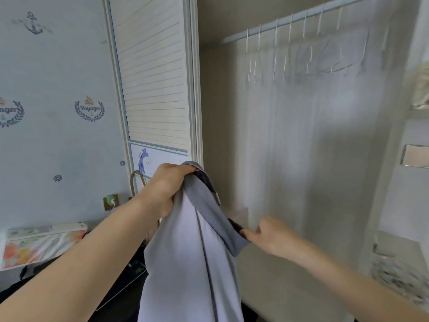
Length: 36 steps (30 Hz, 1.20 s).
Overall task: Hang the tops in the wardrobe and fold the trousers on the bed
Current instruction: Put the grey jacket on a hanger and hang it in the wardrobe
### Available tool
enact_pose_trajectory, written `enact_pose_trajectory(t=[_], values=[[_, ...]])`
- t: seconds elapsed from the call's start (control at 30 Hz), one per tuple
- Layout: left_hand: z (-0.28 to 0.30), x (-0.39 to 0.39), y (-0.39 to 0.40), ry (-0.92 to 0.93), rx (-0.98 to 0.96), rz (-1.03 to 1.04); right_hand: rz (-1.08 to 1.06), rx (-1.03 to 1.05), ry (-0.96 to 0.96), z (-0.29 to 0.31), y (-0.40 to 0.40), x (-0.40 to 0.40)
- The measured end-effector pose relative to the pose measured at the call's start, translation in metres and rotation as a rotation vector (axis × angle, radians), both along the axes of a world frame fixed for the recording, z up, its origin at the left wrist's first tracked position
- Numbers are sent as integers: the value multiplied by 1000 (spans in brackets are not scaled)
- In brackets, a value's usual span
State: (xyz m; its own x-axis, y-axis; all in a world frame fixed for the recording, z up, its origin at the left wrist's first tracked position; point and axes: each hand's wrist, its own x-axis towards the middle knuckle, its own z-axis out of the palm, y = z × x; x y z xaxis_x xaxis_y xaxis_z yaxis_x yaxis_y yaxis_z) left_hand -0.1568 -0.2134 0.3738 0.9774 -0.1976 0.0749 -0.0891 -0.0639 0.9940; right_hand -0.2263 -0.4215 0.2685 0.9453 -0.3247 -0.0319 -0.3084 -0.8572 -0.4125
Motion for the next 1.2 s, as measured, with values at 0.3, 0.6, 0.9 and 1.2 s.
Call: enact_pose_trajectory(t=[0.3, 0.6, 0.9, 1.2], values=[[-12, -31, -18, -80, 152, -232, -277, 1393, -99, -4, -12, 10], [-6, -32, -37, -240, 540, -483, 82, 955, -525, 88, -13, -6], [-10, -10, -96, -363, 404, -657, 272, 431, -570, 105, -44, -38], [2, 11, -136, -490, 202, -177, -97, -49, -131, 24, -106, -53]])
